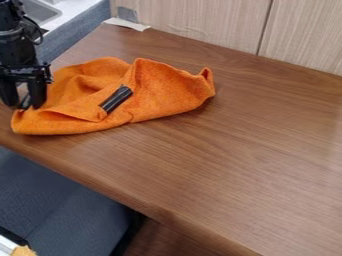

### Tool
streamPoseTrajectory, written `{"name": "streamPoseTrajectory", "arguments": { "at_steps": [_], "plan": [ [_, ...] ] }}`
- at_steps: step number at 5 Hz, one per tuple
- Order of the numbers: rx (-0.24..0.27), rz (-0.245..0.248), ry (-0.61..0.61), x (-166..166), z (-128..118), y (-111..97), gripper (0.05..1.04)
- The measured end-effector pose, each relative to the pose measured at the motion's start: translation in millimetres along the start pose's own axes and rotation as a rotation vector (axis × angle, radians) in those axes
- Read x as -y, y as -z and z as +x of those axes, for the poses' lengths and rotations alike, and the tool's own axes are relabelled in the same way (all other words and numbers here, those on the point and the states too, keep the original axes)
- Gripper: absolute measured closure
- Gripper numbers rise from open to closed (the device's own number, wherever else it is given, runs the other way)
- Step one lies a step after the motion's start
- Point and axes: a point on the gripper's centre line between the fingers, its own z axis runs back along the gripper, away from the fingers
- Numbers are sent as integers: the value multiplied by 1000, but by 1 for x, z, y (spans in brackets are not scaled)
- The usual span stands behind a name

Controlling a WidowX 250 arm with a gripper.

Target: Fold the cloth from left to right

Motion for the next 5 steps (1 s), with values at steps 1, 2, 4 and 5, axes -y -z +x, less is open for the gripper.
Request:
{"name": "streamPoseTrajectory", "arguments": {
  "at_steps": [1,2,4,5],
  "plan": [
    [-3,8,1,0,0,0,707],
    [-5,17,5,1,1,0,894],
    [-14,18,-13,10,3,-13,1006],
    [39,3,-39,22,7,-56,1006]
  ]
}}
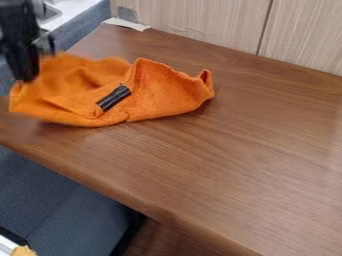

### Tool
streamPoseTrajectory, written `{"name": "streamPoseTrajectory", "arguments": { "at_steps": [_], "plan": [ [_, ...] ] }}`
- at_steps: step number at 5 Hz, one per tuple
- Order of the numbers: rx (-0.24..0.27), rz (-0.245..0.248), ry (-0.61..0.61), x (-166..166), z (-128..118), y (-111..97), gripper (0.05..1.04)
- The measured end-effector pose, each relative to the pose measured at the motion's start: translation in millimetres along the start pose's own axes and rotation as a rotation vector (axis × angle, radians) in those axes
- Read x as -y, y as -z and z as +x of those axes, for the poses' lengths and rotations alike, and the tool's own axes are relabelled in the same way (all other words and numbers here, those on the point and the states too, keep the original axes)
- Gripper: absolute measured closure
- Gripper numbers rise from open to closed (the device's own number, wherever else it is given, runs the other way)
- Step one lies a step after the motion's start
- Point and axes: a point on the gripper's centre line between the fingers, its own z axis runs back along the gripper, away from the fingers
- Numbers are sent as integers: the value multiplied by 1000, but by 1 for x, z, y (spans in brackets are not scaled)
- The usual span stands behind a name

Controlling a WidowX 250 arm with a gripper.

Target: Fold the cloth from left to right

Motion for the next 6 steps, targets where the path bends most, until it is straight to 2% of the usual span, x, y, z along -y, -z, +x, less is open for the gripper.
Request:
{"name": "streamPoseTrajectory", "arguments": {
  "at_steps": [1,2,3,4,5,6],
  "plan": [
    [56,-64,24,24,-1,-31,1006],
    [118,-95,92,56,1,-48,1006],
    [123,-87,176,101,3,-46,1006],
    [105,-87,284,152,4,-23,1006],
    [120,-67,312,175,7,-1,1006],
    [105,-50,322,194,7,31,1006]
  ]
}}
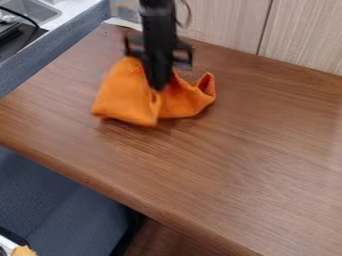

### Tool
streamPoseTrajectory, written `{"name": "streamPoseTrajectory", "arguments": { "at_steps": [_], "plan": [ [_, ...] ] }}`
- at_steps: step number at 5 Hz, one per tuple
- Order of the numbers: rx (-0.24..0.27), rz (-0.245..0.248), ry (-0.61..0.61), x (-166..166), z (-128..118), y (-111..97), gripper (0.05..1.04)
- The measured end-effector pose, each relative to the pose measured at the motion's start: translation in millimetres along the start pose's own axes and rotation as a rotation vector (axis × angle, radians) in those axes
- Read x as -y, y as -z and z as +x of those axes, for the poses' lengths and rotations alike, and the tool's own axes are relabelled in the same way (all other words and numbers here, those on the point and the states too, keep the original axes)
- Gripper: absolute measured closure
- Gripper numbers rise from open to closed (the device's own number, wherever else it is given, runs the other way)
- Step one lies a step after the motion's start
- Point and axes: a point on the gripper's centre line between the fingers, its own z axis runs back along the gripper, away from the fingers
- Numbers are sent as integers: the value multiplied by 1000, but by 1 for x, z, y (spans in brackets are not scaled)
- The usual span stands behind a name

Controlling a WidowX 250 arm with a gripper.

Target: Fold the cloth from left to right

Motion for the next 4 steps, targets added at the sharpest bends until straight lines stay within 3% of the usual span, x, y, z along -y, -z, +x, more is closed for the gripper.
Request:
{"name": "streamPoseTrajectory", "arguments": {
  "at_steps": [1,2,4],
  "plan": [
    [17,16,-24,4,2,14,985],
    [-1,21,-44,3,3,17,812],
    [-25,-14,-86,-15,0,12,261]
  ]
}}
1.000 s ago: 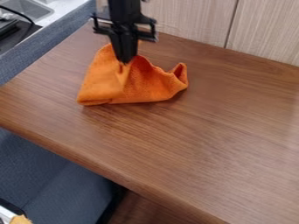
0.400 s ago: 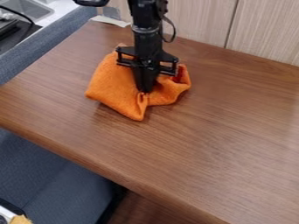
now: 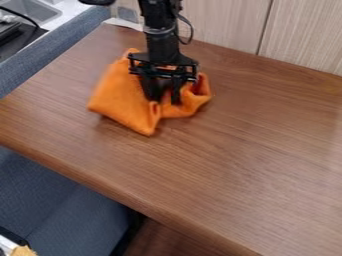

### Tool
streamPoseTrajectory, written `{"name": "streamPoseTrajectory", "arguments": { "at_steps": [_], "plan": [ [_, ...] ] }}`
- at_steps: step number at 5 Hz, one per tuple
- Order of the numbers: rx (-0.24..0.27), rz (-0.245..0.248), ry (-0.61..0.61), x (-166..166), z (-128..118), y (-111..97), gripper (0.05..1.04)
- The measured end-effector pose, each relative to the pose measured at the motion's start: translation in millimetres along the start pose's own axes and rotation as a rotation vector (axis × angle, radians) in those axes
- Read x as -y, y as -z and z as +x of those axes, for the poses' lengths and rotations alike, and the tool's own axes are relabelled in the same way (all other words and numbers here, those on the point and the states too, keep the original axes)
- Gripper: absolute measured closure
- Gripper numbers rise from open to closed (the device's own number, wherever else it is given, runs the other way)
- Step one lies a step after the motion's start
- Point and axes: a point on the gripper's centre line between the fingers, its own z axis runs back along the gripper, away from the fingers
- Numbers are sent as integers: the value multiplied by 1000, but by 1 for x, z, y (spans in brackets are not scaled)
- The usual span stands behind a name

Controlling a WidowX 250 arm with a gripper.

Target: Fold the cloth from left to right

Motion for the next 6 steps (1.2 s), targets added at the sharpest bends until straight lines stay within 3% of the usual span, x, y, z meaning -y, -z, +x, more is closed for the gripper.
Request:
{"name": "streamPoseTrajectory", "arguments": {
  "at_steps": [1,2,4,5,6],
  "plan": [
    [-26,-23,3,-2,-1,-6,83],
    [3,-45,33,0,0,-34,82],
    [46,-31,66,-7,-6,-87,83],
    [90,-39,73,-11,-12,-110,83],
    [111,-26,75,-20,-18,-117,83]
  ]
}}
